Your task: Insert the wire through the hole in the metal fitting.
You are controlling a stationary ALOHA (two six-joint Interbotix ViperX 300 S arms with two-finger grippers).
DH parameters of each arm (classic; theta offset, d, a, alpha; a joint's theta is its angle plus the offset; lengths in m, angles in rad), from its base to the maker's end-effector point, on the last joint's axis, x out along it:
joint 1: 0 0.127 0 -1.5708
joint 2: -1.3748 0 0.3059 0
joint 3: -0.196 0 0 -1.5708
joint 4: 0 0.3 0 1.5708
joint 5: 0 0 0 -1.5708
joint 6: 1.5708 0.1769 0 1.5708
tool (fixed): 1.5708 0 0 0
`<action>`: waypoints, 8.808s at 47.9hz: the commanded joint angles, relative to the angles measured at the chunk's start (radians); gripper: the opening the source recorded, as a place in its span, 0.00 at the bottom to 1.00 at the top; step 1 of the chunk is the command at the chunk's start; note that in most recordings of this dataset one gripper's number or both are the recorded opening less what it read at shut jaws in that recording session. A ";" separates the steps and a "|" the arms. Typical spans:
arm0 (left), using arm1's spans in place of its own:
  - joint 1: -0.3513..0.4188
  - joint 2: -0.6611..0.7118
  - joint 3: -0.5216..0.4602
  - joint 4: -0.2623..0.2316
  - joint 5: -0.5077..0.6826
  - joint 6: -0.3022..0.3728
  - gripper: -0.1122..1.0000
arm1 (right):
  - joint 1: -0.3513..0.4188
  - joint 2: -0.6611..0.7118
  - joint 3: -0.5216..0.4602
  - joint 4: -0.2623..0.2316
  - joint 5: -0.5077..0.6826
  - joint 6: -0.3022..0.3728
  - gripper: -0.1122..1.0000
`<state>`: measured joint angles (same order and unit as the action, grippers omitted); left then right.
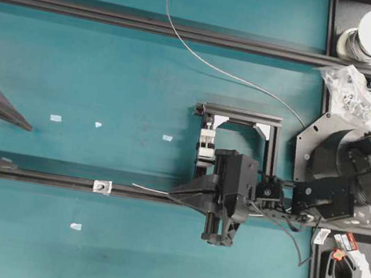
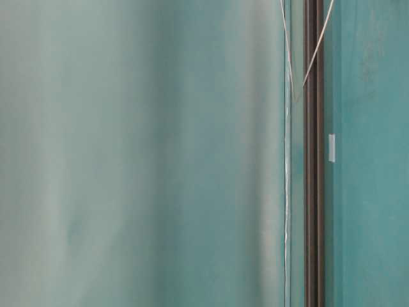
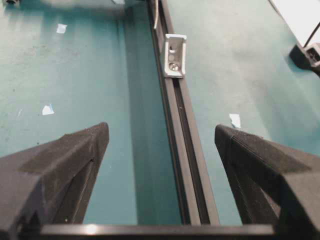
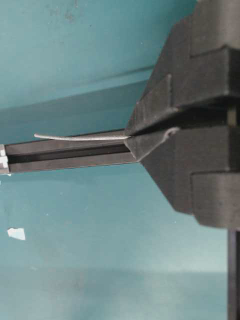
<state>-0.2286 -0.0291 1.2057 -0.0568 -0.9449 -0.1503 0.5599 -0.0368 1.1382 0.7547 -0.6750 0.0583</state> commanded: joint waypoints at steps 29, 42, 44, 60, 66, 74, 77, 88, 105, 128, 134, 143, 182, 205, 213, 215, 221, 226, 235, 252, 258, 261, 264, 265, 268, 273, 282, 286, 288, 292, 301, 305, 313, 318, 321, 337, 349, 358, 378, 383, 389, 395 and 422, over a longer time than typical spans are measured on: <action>-0.025 0.212 -0.080 0.000 -0.183 0.012 0.81 | 0.009 -0.006 -0.011 0.000 -0.040 -0.003 0.10; -0.026 0.282 -0.121 0.000 -0.232 0.014 0.81 | 0.009 0.032 -0.034 -0.009 -0.048 -0.008 0.10; -0.025 0.276 -0.120 0.002 -0.232 0.015 0.81 | 0.009 0.040 -0.038 -0.014 -0.046 -0.008 0.10; -0.025 0.281 -0.123 0.000 -0.230 0.029 0.81 | 0.011 0.046 -0.057 -0.029 -0.061 -0.012 0.10; -0.026 0.281 -0.123 0.002 -0.229 0.029 0.81 | 0.011 0.046 -0.064 -0.029 -0.063 -0.031 0.10; -0.026 0.281 -0.124 0.002 -0.229 0.029 0.81 | 0.009 0.031 -0.067 -0.029 -0.061 -0.061 0.10; -0.025 0.281 -0.126 0.002 -0.229 0.029 0.81 | 0.009 0.023 -0.067 -0.031 -0.058 -0.071 0.10; -0.026 0.278 -0.127 0.002 -0.227 0.029 0.81 | 0.009 0.020 -0.077 -0.029 -0.049 -0.084 0.10; -0.025 0.276 -0.132 0.002 -0.222 0.031 0.81 | 0.002 0.043 -0.087 -0.028 -0.049 -0.083 0.10; -0.026 0.275 -0.132 0.002 -0.216 0.031 0.81 | -0.025 0.060 -0.103 -0.028 -0.025 -0.081 0.10; -0.026 0.275 -0.132 0.002 -0.216 0.031 0.81 | -0.028 0.063 -0.104 -0.028 -0.025 -0.081 0.10; -0.025 0.275 -0.132 0.000 -0.216 0.031 0.81 | -0.032 0.072 -0.112 -0.028 -0.025 -0.083 0.10; -0.025 0.275 -0.132 0.002 -0.213 0.031 0.81 | -0.043 0.095 -0.147 -0.057 -0.002 -0.092 0.10; -0.025 0.275 -0.137 0.002 -0.206 0.032 0.81 | -0.078 0.109 -0.155 -0.057 -0.014 -0.092 0.10; -0.025 0.278 -0.144 0.000 -0.206 0.038 0.81 | -0.091 0.133 -0.167 -0.060 -0.038 -0.094 0.10; -0.025 0.281 -0.149 0.002 -0.206 0.046 0.81 | -0.094 0.140 -0.172 -0.063 -0.044 -0.094 0.10; -0.025 0.288 -0.166 0.002 -0.196 0.066 0.81 | -0.101 0.152 -0.186 -0.075 -0.046 -0.094 0.10; -0.023 0.290 -0.176 0.002 -0.183 0.075 0.81 | -0.104 0.164 -0.201 -0.084 -0.054 -0.094 0.10; -0.018 0.290 -0.186 0.002 -0.163 0.078 0.81 | -0.110 0.199 -0.222 -0.095 -0.092 -0.094 0.10; 0.000 0.298 -0.227 0.002 -0.121 0.078 0.81 | -0.115 0.219 -0.256 -0.106 -0.100 -0.104 0.10; 0.003 0.314 -0.245 0.002 -0.120 0.078 0.81 | -0.115 0.221 -0.272 -0.109 -0.095 -0.126 0.10; 0.003 0.324 -0.255 0.002 -0.120 0.078 0.81 | -0.117 0.222 -0.276 -0.107 -0.095 -0.135 0.10; 0.003 0.333 -0.262 0.000 -0.120 0.078 0.81 | -0.118 0.225 -0.282 -0.107 -0.095 -0.140 0.10; 0.003 0.336 -0.265 0.000 -0.121 0.078 0.81 | -0.118 0.227 -0.284 -0.109 -0.095 -0.140 0.10; 0.003 0.342 -0.273 0.000 -0.121 0.078 0.81 | -0.120 0.232 -0.288 -0.107 -0.094 -0.140 0.10; 0.005 0.350 -0.284 0.002 -0.120 0.078 0.80 | -0.121 0.239 -0.293 -0.107 -0.094 -0.140 0.10; 0.006 0.368 -0.313 0.000 -0.120 0.078 0.75 | -0.121 0.244 -0.296 -0.107 -0.094 -0.140 0.10; 0.006 0.379 -0.324 0.000 -0.120 0.078 0.68 | -0.121 0.244 -0.296 -0.107 -0.094 -0.140 0.10; 0.006 0.380 -0.331 0.000 -0.120 0.078 0.64 | -0.121 0.244 -0.295 -0.107 -0.094 -0.140 0.10; 0.006 0.382 -0.337 0.002 -0.120 0.077 0.58 | -0.121 0.244 -0.295 -0.107 -0.094 -0.140 0.10; 0.006 0.380 -0.347 0.002 -0.115 0.074 0.51 | -0.121 0.244 -0.291 -0.109 -0.094 -0.140 0.10; 0.006 0.379 -0.348 0.002 -0.104 0.069 0.49 | -0.121 0.244 -0.291 -0.107 -0.094 -0.140 0.10; 0.006 0.374 -0.353 -0.003 -0.054 0.046 0.21 | -0.121 0.244 -0.291 -0.107 -0.094 -0.138 0.10; 0.008 0.371 -0.362 -0.003 -0.017 0.025 0.07 | -0.121 0.244 -0.291 -0.107 -0.094 -0.138 0.10; 0.008 0.368 -0.365 -0.003 -0.008 0.025 0.03 | -0.121 0.244 -0.293 -0.107 -0.095 -0.138 0.10; 0.008 0.339 -0.351 -0.003 -0.002 0.025 0.01 | -0.121 0.244 -0.295 -0.107 -0.094 -0.133 0.10; 0.008 0.342 -0.351 -0.003 -0.002 0.025 0.01 | -0.121 0.244 -0.295 -0.107 -0.092 -0.127 0.10; 0.008 0.344 -0.351 -0.003 0.003 0.025 0.01 | -0.121 0.244 -0.295 -0.107 -0.094 -0.126 0.10; 0.008 0.310 -0.310 -0.003 0.029 0.023 0.01 | -0.121 0.218 -0.291 -0.107 -0.067 -0.126 0.89; 0.008 0.272 -0.273 -0.003 0.029 0.021 0.01 | -0.121 0.195 -0.281 -0.107 -0.055 -0.129 0.89; 0.008 0.224 -0.225 -0.003 0.031 0.023 0.01 | -0.121 0.176 -0.261 -0.107 -0.054 -0.129 0.89; 0.006 0.178 -0.169 -0.003 0.041 0.021 0.01 | -0.121 0.167 -0.249 -0.107 -0.057 -0.129 0.88; -0.028 -0.057 -0.005 -0.002 0.210 0.020 0.01 | -0.121 0.167 -0.244 -0.109 -0.055 -0.129 0.88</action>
<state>-0.2439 -0.0414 1.1996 -0.0568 -0.7547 -0.1289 0.4387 0.1611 0.9004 0.6489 -0.7256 -0.0690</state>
